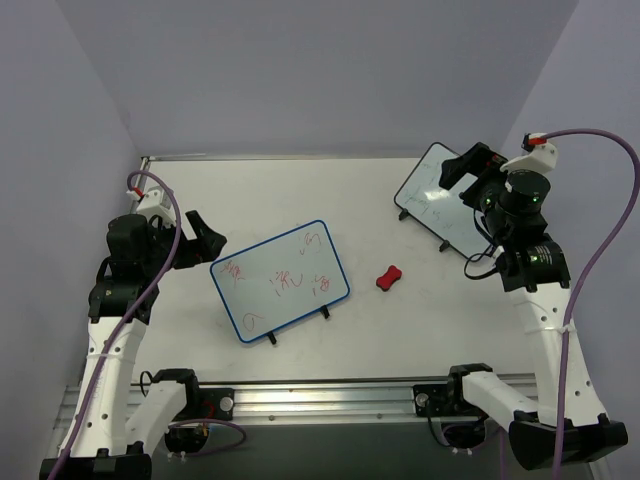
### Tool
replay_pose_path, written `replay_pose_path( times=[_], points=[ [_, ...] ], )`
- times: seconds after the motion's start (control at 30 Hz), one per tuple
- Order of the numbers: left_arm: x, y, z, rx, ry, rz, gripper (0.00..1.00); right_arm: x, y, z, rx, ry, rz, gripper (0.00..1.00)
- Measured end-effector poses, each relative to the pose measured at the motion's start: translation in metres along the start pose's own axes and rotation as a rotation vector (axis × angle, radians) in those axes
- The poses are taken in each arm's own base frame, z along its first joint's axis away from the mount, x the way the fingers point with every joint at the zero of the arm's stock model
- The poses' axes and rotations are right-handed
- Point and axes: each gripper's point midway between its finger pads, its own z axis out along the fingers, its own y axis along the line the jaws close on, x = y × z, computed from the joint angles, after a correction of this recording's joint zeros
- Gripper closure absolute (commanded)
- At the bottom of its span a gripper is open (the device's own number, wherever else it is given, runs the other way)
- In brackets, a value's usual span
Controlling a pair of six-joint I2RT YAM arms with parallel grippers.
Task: Erase the whiteboard
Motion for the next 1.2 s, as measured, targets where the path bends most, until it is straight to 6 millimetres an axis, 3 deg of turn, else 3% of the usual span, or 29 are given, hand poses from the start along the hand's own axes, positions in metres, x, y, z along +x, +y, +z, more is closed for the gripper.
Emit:
replay_pose_path(
  times=[0.33,0.47,0.57,0.63,0.7,0.77,0.83,0.9,1.03,1.2],
  points=[
    [0.0,0.0,0.0,0.0,0.0,0.0,0.06,0.006,-0.004,-0.001,0.013,0.025,-0.015,0.0],
    [0.0,0.0,0.0,0.0,-0.001,-0.001,0.06,0.019,0.002,-0.004,0.006,0.066,-0.037,0.0],
    [0.0,0.0,0.0,0.001,-0.001,-0.002,0.06,0.054,0.032,-0.014,-0.057,0.134,-0.067,0.0],
    [0.0,0.0,0.0,0.001,-0.001,-0.003,0.06,0.103,0.062,-0.031,-0.116,0.224,-0.112,0.0],
    [-0.001,-0.001,0.0,0.003,-0.003,-0.003,0.06,0.152,0.073,-0.048,-0.125,0.319,-0.169,0.0],
    [-0.001,-0.001,0.0,0.005,-0.004,-0.004,0.06,0.192,0.069,-0.057,-0.076,0.385,-0.228,0.05],
    [-0.001,-0.001,0.0,0.005,-0.004,-0.008,0.06,0.224,0.058,-0.061,-0.007,0.43,-0.271,0.19],
    [-0.001,-0.002,0.001,0.006,-0.003,-0.01,0.06,0.251,0.041,-0.061,0.066,0.458,-0.292,0.23],
    [-0.001,-0.003,0.001,0.012,-0.003,-0.016,0.06,0.279,0.005,-0.061,0.189,0.467,-0.287,0.3],
    [-0.002,-0.004,0.001,0.017,-0.006,-0.015,0.06,0.274,-0.014,-0.037,0.303,0.423,-0.196,0.37]
  ],
)
